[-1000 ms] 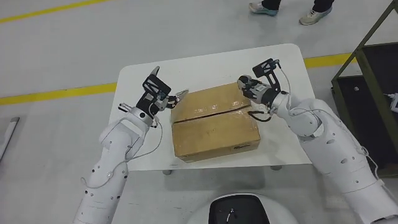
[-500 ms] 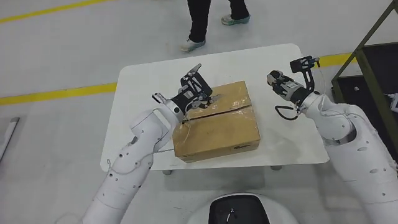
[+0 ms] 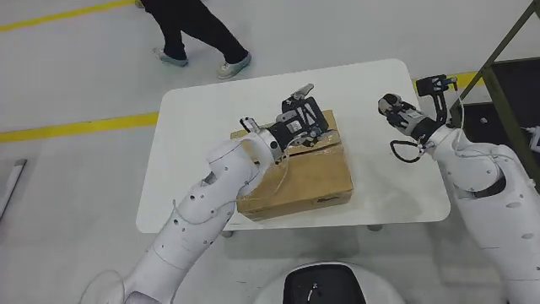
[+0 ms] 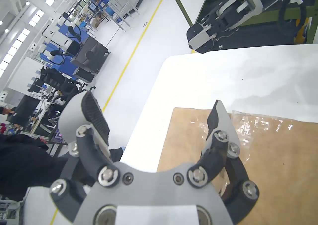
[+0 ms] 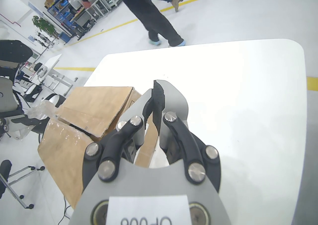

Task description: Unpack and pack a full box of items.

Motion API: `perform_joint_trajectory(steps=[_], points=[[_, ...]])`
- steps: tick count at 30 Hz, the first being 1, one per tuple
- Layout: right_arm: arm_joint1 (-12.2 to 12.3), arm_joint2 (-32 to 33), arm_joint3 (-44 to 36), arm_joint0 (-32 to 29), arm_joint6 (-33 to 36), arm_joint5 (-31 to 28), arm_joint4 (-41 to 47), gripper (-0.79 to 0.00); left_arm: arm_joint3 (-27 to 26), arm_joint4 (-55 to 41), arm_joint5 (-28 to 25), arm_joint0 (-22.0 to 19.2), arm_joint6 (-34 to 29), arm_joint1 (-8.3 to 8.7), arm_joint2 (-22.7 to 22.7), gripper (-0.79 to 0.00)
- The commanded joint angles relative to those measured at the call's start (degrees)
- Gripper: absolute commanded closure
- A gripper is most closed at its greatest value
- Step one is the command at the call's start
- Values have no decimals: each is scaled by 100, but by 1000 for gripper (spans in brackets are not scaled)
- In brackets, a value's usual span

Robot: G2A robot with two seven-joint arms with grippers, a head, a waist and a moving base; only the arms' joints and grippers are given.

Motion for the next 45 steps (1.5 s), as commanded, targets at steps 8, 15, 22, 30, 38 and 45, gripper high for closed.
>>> perform_joint_trajectory(steps=[8,15,22,30,38,45], points=[[104,304,-42,48,801,-96,683,-785,-446,-237,-1,-11,-272,-40,-308,-785],[155,366,-119,59,1204,-120,1255,-785,-984,-326,-40,-4,-579,-47,-573,-785],[212,491,-84,193,2107,199,2617,-785,-1368,-197,-125,214,-953,29,-1052,-785],[288,246,-188,644,2981,727,2914,-785,-2021,-23,63,1382,-1618,280,-2349,-785],[292,177,-223,677,2968,680,2829,-785,-2688,94,103,2971,-1989,499,-3832,-785],[264,77,-245,672,2870,1267,3481,-785,-3014,-43,-15,3982,-2263,570,-4528,-785]])
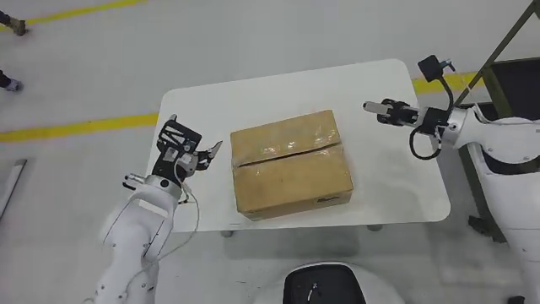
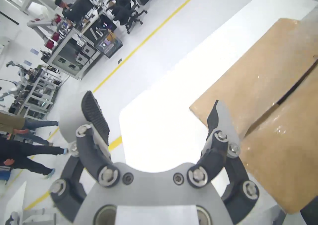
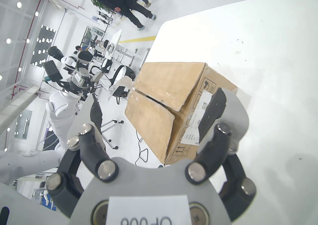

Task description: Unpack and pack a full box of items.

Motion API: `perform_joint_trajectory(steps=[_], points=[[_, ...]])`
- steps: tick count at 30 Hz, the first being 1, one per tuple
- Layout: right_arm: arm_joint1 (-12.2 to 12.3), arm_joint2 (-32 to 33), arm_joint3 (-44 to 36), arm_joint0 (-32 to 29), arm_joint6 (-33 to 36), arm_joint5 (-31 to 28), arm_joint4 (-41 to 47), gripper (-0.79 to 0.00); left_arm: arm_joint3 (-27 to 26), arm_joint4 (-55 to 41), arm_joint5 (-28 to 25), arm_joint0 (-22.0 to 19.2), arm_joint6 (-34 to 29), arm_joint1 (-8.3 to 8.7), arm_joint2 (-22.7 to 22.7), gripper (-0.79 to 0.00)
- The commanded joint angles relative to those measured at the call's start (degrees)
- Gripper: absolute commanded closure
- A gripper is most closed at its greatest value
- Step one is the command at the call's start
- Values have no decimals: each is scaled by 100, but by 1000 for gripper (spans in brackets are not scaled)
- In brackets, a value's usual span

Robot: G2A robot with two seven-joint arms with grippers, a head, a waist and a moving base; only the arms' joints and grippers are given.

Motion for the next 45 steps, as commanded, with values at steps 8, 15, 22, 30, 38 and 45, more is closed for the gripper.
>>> perform_joint_trajectory(steps=[8,15,22,30,38,45], points=[[-138,-817,3,415,227,1629,1852,-785,-57,-82,26,378,-59,12,-190,-785],[-288,-1658,492,824,-212,1991,2214,-120,-57,-82,26,378,-59,12,-190,-785],[-371,-2169,996,1197,-407,1874,2019,0,-57,-82,26,378,-59,12,-190,-785],[-376,-2414,1000,1458,-417,1519,1521,0,-57,-82,26,378,-59,12,-190,-785],[-437,-2740,708,1871,-131,1078,1441,0,-20,-101,92,444,99,10,-195,-785],[-600,-3205,696,2419,66,584,1795,0,191,-235,86,445,61,10,-177,-785]])
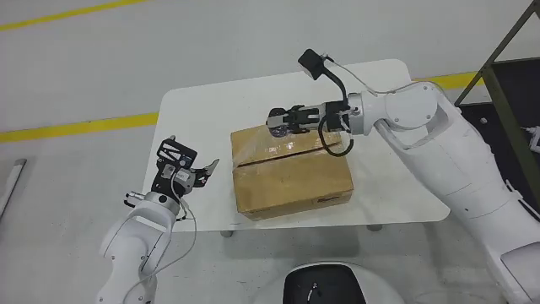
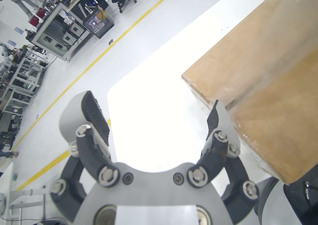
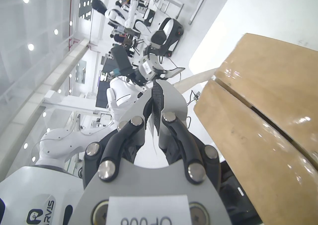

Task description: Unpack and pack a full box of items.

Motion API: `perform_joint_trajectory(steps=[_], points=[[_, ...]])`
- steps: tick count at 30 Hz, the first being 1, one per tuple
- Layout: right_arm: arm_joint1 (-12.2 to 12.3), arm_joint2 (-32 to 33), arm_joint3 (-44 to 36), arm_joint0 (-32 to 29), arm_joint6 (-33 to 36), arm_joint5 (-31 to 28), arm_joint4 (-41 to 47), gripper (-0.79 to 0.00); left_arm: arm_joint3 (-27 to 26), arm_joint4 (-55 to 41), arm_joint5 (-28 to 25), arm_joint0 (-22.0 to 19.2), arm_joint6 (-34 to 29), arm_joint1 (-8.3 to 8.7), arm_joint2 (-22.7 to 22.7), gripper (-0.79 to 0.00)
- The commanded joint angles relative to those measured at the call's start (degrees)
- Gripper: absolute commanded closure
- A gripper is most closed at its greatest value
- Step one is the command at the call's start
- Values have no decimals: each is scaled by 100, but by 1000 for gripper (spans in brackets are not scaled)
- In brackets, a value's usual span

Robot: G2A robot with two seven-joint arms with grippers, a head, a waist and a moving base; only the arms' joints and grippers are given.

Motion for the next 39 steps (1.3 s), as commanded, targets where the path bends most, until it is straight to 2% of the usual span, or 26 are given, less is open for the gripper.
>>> perform_joint_trajectory(steps=[1,2,6,7,8,9,11,12,17,24,29,39], points=[[-34,-103,13,127,75,-134,52,0,72,28,18,-14,-30,0,21,-785],[-51,-155,29,181,127,-201,80,0,106,27,37,-24,-44,-2,39,-785],[-81,-243,132,262,237,-333,161,0,202,73,90,-77,-68,-5,110,-545],[-80,-251,168,256,296,-377,157,0,235,81,102,-88,-76,-6,126,-388],[-75,-251,202,249,329,-423,126,0,260,86,113,-103,-77,-8,143,-323],[-69,-246,254,226,345,-440,106,0,291,99,127,-119,-84,-9,160,-302],[-51,-226,326,164,386,-459,53,0,338,108,147,-164,-82,-12,202,-62],[-38,-210,362,114,411,-469,18,0,362,106,150,-192,-87,-14,224,0],[61,-26,517,-180,499,-511,-202,0,416,36,-10,-340,-93,-15,337,0],[238,338,715,-472,673,-781,-720,0,333,-147,-586,-371,-259,20,334,0],[340,477,876,-494,884,-964,-1186,0,247,-341,-1047,-374,-478,45,408,0],[461,462,898,-376,1057,-1236,-2138,0,156,-545,-1523,-531,-869,66,756,0]])
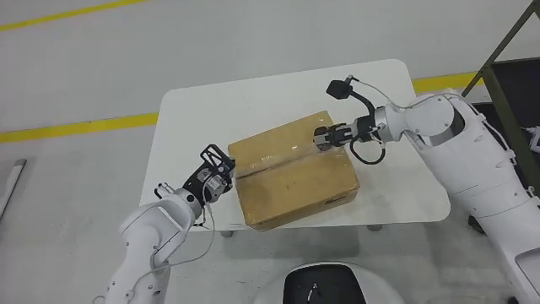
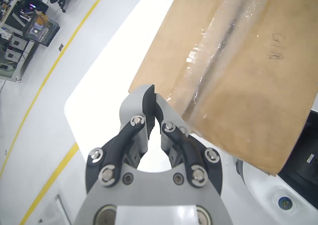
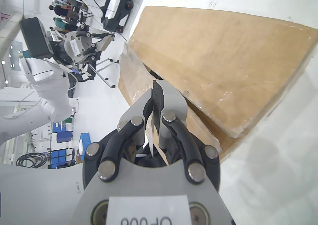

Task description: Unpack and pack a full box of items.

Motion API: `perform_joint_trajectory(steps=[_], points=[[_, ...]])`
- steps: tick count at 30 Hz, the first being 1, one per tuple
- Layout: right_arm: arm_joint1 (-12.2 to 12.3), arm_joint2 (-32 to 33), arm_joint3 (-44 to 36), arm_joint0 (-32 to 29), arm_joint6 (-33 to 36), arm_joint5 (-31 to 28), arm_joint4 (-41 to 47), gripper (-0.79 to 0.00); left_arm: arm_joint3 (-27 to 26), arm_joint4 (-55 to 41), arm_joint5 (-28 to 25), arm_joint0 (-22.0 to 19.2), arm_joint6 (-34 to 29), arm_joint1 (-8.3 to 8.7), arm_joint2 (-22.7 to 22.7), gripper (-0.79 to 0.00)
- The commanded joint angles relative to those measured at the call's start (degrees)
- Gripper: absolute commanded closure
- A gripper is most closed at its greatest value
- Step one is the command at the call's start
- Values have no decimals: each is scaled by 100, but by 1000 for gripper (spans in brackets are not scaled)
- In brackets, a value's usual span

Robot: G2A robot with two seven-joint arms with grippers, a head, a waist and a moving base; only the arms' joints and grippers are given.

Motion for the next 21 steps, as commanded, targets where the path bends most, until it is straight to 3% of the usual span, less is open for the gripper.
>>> perform_joint_trajectory(steps=[1,10,21], points=[[10,-15,-5,28,-6,-48,-97,0,-19,-15,-48,-27,-28,5,35,0],[3,-197,-16,83,-93,-176,-165,0,-20,-118,-317,-170,-153,29,251,0],[71,-213,22,31,-125,-336,-458,0,182,-43,-288,-469,-281,17,699,0]])
